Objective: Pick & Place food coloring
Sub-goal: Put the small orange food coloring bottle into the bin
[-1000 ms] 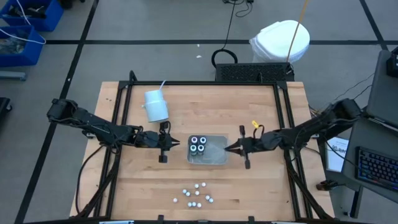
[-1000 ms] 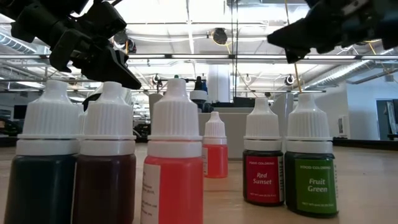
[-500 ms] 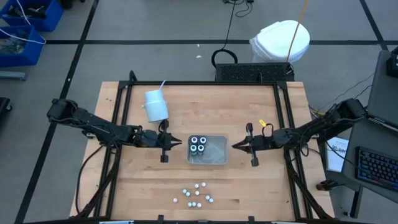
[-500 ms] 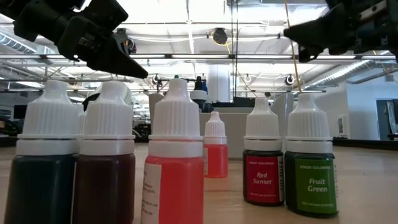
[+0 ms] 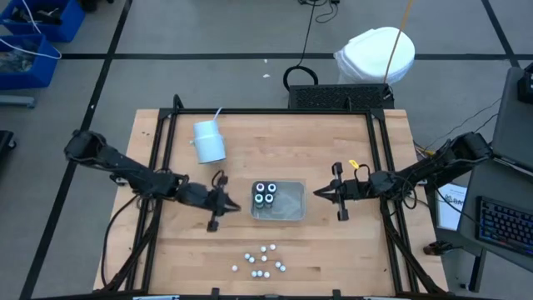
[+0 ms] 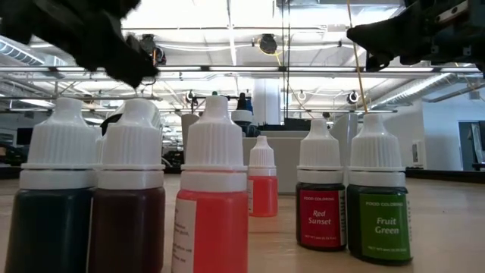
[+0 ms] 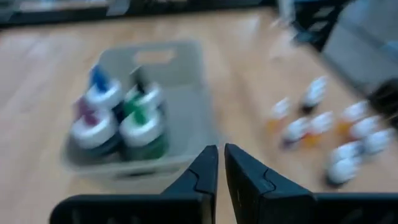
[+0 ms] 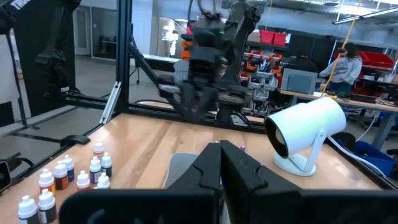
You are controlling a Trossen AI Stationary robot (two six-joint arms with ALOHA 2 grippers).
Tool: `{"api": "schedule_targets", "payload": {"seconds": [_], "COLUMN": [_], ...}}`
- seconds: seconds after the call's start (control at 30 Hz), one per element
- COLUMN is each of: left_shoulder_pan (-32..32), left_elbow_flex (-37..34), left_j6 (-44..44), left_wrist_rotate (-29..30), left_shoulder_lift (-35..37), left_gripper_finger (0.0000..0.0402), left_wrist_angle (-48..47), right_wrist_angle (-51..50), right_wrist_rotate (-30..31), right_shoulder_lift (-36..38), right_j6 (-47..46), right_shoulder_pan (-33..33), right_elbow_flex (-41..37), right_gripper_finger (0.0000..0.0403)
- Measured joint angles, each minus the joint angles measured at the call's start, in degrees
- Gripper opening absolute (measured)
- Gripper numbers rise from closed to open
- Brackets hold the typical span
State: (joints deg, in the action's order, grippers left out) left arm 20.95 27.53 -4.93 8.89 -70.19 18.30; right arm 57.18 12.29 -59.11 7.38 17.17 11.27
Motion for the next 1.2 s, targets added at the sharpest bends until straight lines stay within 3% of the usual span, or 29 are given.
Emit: {"api": "schedule_targets", "payload": {"seconds": [0.17, 0.33, 0.4, 0.47, 0.63, 0.83, 1.0, 1.2], "left_shoulder_pan": [10.02, 22.26, 25.30, 27.36, 29.37, 28.81, 27.73, 25.62], "left_elbow_flex": [0.16, 7.12, 12.00, 17.99, 33.26, 48.84, 52.46, 51.77], "left_j6": [-9.56, -22.28, -28.08, -31.68, -32.94, -31.65, -33.79, -41.17], "left_wrist_rotate": [5.99, 29.68, 33.24, 32.63, 24.30, 23.98, 17.78, 11.54], "left_shoulder_lift": [-0.04, -2.55, -5.35, -8.99, -20.73, -31.84, -35.22, -35.28], "left_gripper_finger": [0.0037, 0.0037, 0.0037, 0.0037, 0.0037, 0.0037, 0.0054, 0.0139], "left_wrist_angle": [3.17, -11.09, -19.07, -24.00, -38.61, -52.44, -54.90, -55.06], "right_wrist_angle": [-1.64, -5.47, -6.71, -8.84, -10.88, -9.87, -8.94, -9.04], "right_wrist_rotate": [-0.07, 0.05, 0.90, 1.31, 1.16, 1.16, 1.16, 1.14], "right_shoulder_lift": [1.10, 4.51, 5.88, 7.13, 8.68, 8.98, 8.98, 8.98], "right_j6": [0.88, 1.81, 1.80, 1.45, 0.85, 1.90, 2.90, 1.90], "right_shoulder_pan": [-0.10, -1.16, -1.38, -1.37, -1.36, -1.36, -1.36, -1.36], "right_elbow_flex": [0.00, 0.00, 0.00, 0.00, 0.00, 0.00, 0.00, 0.00], "right_gripper_finger": [0.0000, 0.0000, 0.0000, 0.0000, 0.0000, 0.0000, 0.0000, 0.0000]}}
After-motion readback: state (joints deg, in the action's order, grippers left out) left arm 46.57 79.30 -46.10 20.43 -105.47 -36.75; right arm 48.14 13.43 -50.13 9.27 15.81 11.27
